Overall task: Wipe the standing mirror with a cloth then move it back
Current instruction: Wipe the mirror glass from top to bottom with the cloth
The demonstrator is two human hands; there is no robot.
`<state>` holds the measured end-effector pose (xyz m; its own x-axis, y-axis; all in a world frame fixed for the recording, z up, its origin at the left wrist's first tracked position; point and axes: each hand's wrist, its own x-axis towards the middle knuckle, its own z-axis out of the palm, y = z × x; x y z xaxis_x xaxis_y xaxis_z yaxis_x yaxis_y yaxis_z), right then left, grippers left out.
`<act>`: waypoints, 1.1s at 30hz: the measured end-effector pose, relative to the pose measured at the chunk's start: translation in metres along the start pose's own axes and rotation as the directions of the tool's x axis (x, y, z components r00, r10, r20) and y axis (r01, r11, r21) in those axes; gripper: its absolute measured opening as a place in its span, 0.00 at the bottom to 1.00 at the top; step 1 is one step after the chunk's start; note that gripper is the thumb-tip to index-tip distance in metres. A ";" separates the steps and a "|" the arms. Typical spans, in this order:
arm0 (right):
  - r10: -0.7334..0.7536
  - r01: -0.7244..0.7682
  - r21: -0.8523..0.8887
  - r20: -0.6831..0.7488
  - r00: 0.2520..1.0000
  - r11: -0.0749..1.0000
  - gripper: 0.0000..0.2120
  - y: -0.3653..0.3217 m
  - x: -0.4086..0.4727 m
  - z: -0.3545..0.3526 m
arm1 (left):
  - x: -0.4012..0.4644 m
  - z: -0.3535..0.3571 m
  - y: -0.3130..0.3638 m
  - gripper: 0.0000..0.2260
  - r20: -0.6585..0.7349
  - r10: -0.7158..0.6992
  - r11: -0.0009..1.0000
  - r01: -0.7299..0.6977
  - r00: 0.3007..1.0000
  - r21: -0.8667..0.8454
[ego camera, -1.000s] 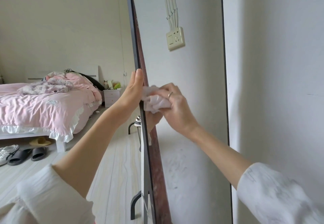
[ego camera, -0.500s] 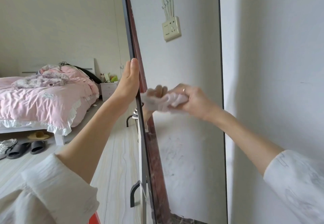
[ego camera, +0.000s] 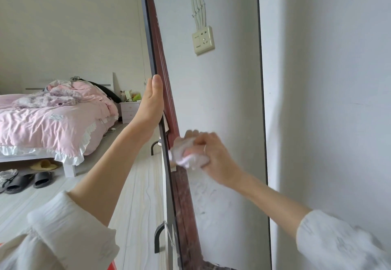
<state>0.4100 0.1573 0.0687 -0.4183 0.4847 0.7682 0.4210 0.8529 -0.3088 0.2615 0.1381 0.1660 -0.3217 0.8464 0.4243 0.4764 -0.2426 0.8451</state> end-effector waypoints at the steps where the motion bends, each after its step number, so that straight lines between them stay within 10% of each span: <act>1: -0.025 0.031 -0.063 0.097 0.995 0.998 0.08 0.001 -0.010 0.003 | 0.008 -0.011 -0.007 0.25 0.025 0.108 0.990 -0.106 0.994 -0.090; 5: 0.052 -0.036 -0.057 0.327 0.943 0.998 0.06 0.000 -0.005 -0.019 | 0.007 -0.008 -0.003 0.24 0.010 0.228 0.948 -0.220 0.974 -0.230; 8: 0.186 -0.176 0.278 -0.011 0.983 0.944 0.13 -0.011 0.024 -0.039 | 0.007 -0.006 -0.004 0.24 -0.015 0.256 0.933 -0.251 0.966 -0.256; 11: 0.175 -0.111 0.248 -0.251 0.952 0.962 0.15 -0.020 0.058 -0.039 | 0.008 -0.003 -0.004 0.19 0.006 0.260 0.928 -0.248 0.966 -0.279; 21: -0.138 0.129 0.061 0.178 0.974 0.990 0.08 -0.005 -0.016 0.002 | 0.015 -0.001 -0.013 0.23 -0.029 0.243 0.917 -0.239 0.970 -0.319; 27: 0.340 -0.263 0.243 -0.370 0.864 0.934 0.06 0.033 0.036 -0.063 | 0.002 0.014 -0.006 0.22 -0.068 0.294 0.813 -0.287 0.953 -0.506; 33: 0.393 -0.412 0.108 -0.581 0.713 0.905 0.07 0.061 0.075 -0.103 | 0.084 0.136 -0.021 0.08 0.434 0.470 0.736 -0.069 0.768 -0.674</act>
<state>0.4876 0.2257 0.1654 0.3348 0.5683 0.7516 0.4663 0.5932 -0.6562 0.3356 0.2791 0.1395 0.3320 0.7423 0.5821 -0.1786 -0.5565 0.8115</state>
